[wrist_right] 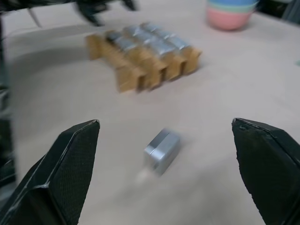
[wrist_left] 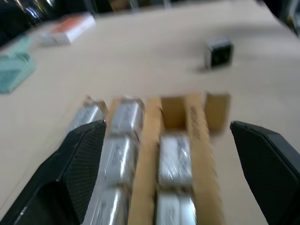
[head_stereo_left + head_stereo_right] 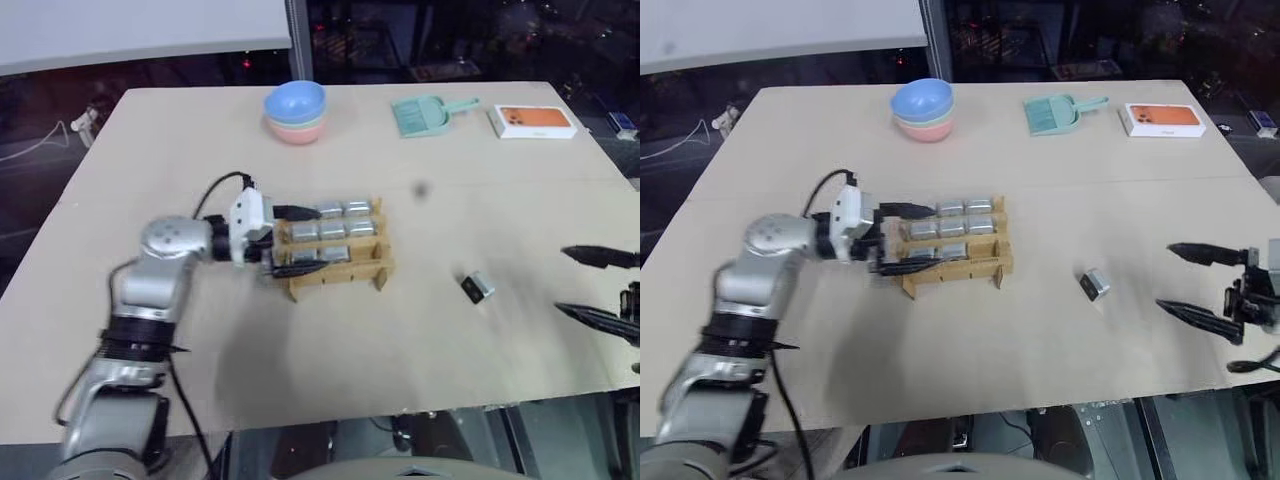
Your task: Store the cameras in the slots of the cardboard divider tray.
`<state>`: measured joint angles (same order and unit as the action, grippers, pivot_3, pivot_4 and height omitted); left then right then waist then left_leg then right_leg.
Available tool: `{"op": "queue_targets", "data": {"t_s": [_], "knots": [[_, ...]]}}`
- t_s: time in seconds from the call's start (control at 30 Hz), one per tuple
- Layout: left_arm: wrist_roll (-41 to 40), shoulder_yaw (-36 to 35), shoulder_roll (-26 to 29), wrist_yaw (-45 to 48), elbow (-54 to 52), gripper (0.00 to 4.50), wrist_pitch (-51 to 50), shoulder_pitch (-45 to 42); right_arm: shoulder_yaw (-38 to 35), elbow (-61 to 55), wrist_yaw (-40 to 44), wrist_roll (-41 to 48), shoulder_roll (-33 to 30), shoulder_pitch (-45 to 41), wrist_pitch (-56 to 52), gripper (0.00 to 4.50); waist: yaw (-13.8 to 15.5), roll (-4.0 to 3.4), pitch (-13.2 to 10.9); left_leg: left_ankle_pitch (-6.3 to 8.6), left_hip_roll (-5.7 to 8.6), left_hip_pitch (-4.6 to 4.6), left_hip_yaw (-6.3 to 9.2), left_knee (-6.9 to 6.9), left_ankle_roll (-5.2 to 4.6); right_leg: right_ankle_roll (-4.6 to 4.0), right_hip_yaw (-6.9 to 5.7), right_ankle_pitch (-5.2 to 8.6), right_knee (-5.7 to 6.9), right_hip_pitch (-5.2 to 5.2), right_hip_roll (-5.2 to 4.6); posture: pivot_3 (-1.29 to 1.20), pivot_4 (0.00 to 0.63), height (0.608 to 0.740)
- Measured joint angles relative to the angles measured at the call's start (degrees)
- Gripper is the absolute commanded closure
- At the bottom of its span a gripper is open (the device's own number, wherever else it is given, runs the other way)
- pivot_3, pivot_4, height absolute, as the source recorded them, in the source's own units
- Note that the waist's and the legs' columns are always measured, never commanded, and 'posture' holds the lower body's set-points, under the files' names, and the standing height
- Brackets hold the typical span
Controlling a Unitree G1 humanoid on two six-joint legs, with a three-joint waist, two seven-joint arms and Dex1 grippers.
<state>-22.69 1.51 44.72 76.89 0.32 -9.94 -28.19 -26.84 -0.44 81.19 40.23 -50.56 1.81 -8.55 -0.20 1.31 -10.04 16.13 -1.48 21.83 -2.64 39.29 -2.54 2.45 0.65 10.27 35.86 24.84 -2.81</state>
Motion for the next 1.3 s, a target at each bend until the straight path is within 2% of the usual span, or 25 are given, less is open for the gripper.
{"op": "queue_targets", "data": {"t_s": [0.07, 0.17, 0.3, 0.43, 0.67, 0.97, 1.03, 1.1, 1.23, 1.27, 1.3], "knots": [[-2.08, -1.27, 4.25, 0.99, -4.30, 0.07, -4.75, 1.60, 1.74, -3.73, -4.82, -1.74, 1.19, 0.29, -1.68, 0.00, -0.05, 0.01, 0.00, 0.00, -0.06, 0.02, 0.03, -0.04, 0.00, 0.01, -0.04, 0.01, -0.01, 0.02, 0.01, 0.00, 0.150, 0.740], [-3.62, -3.76, 11.12, 1.84, -7.72, 0.07, -10.48, 4.11, 6.67, -10.70, -17.43, -8.50, 3.87, 1.57, -6.50, 0.00, -0.06, 0.01, -0.01, 0.00, -0.05, 0.18, -0.03, -0.05, 0.01, -0.05, -0.01, 0.07, 0.03, 0.26, 0.00, 0.00, 0.150, 0.740], [-6.85, -7.18, 14.42, 1.77, -9.92, 0.07, -15.21, 4.08, 10.03, -15.94, -25.79, -10.06, 5.85, 1.65, -12.82, 0.00, 0.33, 0.01, -0.01, 0.00, 0.00, 0.24, -0.08, -0.02, 0.01, -0.06, 0.04, 0.09, 0.02, 0.30, -0.01, 0.00, 0.150, 0.740], [-10.58, -10.75, 18.22, 4.33, -12.26, 0.07, -19.45, 7.87, 13.44, -19.96, -37.16, -11.31, 7.30, 0.56, -25.73, 0.00, 0.13, 0.00, -0.03, 0.00, 0.00, 0.28, -0.14, -0.08, 0.01, -0.07, 0.09, 0.10, 0.01, 0.39, 0.00, 0.00, 0.150, 0.740], [-12.34, -13.55, 19.67, 5.44, -13.21, 0.07, -20.02, 10.93, 15.02, -25.82, -42.36, -9.28, 7.98, 0.44, -36.06, 0.00, 0.12, 0.01, -0.03, 0.00, 0.00, 0.41, -0.14, -0.08, 0.01, -0.06, 0.06, 0.11, 0.01, 0.51, 0.02, 0.00, 0.150, 0.740], [-12.86, -14.57, 18.00, 4.60, -12.74, 0.07, -17.54, 11.05, 16.61, -27.95, -45.71, -9.01, 10.89, 1.48, -37.51, 0.00, -0.07, 0.01, -0.03, 0.00, 0.00, 0.52, -0.15, -0.07, 0.01, -0.06, 0.06, 0.10, 0.00, 0.59, 0.03, 0.00, 0.150, 0.740], [-12.85, -14.57, 17.96, 4.61, -11.95, 0.00, -17.05, 11.08, 16.73, -27.79, -45.85, -9.60, 11.04, 1.48, -37.02, 0.52, -0.10, 0.01, -0.03, 0.00, 0.00, 0.55, -0.16, -0.07, 0.01, -0.06, 0.05, 0.10, 0.00, 0.61, 0.03, 0.00, 0.150, 0.740], [-12.85, -14.57, 17.97, 4.64, -11.01, 0.00, -16.61, 11.08, 16.73, -27.62, -45.68, -9.95, 11.01, 1.48, -36.50, 1.27, -0.11, 0.01, -0.03, 0.00, 0.00, 0.58, -0.17, -0.06, 0.01, -0.06, 0.05, 0.10, 0.00, 0.63, 0.03, 0.00, 0.150, 0.740], [-12.88, -14.79, 17.97, 5.38, -9.00, 0.00, -15.59, 11.08, 16.64, -26.54, -45.14, -10.37, 10.18, 0.98, -35.71, 3.37, -0.17, 0.01, -0.02, 0.00, 0.01, 0.67, -0.21, -0.05, 0.01, -0.05, 0.05, 0.10, 0.01, 0.74, 0.03, 0.00, 0.150, 0.740], [-12.90, -14.92, 17.97, 5.50, -8.50, 0.00, -15.50, 11.08, 16.62, -26.35, -45.03, -10.42, 10.00, 0.65, -35.69, 3.77, -0.21, 0.01, -0.03, 0.00, 0.01, 0.68, -0.21, -0.05, 0.00, -0.05, 0.04, 0.10, 0.01, 0.75, 0.03, 0.00, 0.150, 0.740], [-12.92, -15.10, 17.97, 5.59, -8.22, 0.00, -15.44, 11.08, 16.61, -26.28, -44.82, -10.41, 9.88, 0.23, -35.69, 3.73, -0.24, 0.01, -0.03, 0.00, 0.00, 0.70, -0.21, -0.05, 0.01, -0.05, 0.04, 0.10, 0.01, 0.77, 0.04, 0.00, 0.150, 0.740]]}}
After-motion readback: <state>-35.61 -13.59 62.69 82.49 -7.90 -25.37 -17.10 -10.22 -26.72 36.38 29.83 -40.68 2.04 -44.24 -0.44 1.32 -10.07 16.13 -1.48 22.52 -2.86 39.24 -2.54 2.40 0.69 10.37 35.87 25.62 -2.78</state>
